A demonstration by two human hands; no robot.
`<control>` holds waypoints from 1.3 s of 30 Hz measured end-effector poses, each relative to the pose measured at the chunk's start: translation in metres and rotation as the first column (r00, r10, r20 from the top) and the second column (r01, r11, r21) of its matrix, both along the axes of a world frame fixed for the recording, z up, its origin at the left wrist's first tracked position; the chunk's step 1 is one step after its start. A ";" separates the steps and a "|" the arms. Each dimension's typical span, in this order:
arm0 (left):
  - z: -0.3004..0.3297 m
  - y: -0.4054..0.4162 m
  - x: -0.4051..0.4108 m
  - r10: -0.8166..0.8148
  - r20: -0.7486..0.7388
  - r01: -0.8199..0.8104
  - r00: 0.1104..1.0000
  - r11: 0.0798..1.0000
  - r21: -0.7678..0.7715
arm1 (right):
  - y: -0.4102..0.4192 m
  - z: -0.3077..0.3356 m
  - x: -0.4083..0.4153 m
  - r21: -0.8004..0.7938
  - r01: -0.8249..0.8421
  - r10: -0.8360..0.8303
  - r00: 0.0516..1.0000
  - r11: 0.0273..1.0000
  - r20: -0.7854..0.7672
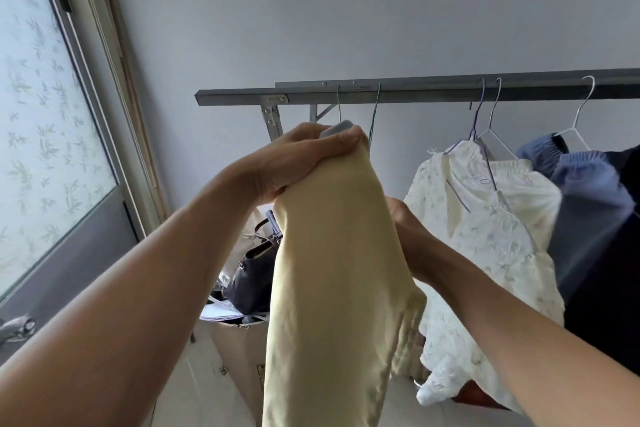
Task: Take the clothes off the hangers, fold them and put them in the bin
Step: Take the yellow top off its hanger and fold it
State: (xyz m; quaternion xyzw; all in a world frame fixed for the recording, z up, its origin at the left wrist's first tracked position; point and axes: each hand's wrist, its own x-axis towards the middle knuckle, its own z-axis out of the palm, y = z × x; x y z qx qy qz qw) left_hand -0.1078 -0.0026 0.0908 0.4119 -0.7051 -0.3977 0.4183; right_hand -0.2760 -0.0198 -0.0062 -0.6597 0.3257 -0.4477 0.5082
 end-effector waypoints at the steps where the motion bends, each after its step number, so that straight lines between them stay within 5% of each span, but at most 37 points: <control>1: 0.000 -0.001 0.000 0.016 0.015 -0.016 1.000 1.000 0.006 | 0.001 -0.002 0.001 -0.003 0.001 -0.001 1.000 1.000 0.005; 8: 0.005 -0.002 0.018 0.133 0.064 -0.134 0.989 0.991 0.018 | 0.001 0.008 -0.004 0.142 -0.234 0.206 0.960 0.962 0.188; 11: 0.005 -0.001 0.022 0.136 0.050 -0.137 0.989 0.991 0.008 | 0.013 0.006 0.007 -0.037 -0.190 0.185 0.977 0.981 -0.108; 13: 0.003 -0.002 0.025 0.153 0.045 -0.153 0.987 0.988 -0.012 | 0.015 0.006 0.014 -0.056 -0.077 0.070 0.992 0.995 -0.106; 16: -0.007 -0.008 0.036 0.232 -0.184 -0.245 0.955 0.968 -0.050 | 0.016 0.013 0.017 0.087 -0.093 0.091 0.996 0.992 0.024; 19: -0.038 -0.002 0.051 0.115 -0.503 -0.030 0.857 0.984 0.173 | 0.012 0.022 0.013 0.127 -0.074 0.066 0.996 0.989 0.063; 23: -0.104 0.020 0.049 -0.002 -0.439 0.177 0.898 0.917 0.358 | 0.006 0.027 0.012 0.150 -0.051 0.041 0.997 0.987 0.070; 27: -0.117 0.023 0.040 0.223 -0.429 -0.054 0.875 0.927 0.372 | 0.007 0.029 0.013 0.191 -0.059 0.043 0.995 0.980 0.085; 34: -0.110 0.028 0.026 0.375 -0.496 -0.197 0.783 0.906 0.374 | 0.018 0.011 -0.001 0.107 0.013 -0.008 0.999 0.994 -0.050; 39: -0.108 0.030 0.013 0.381 -0.507 -0.351 0.773 0.923 0.159 | 0.023 0.005 -0.008 0.076 -0.025 0.021 0.998 0.997 0.052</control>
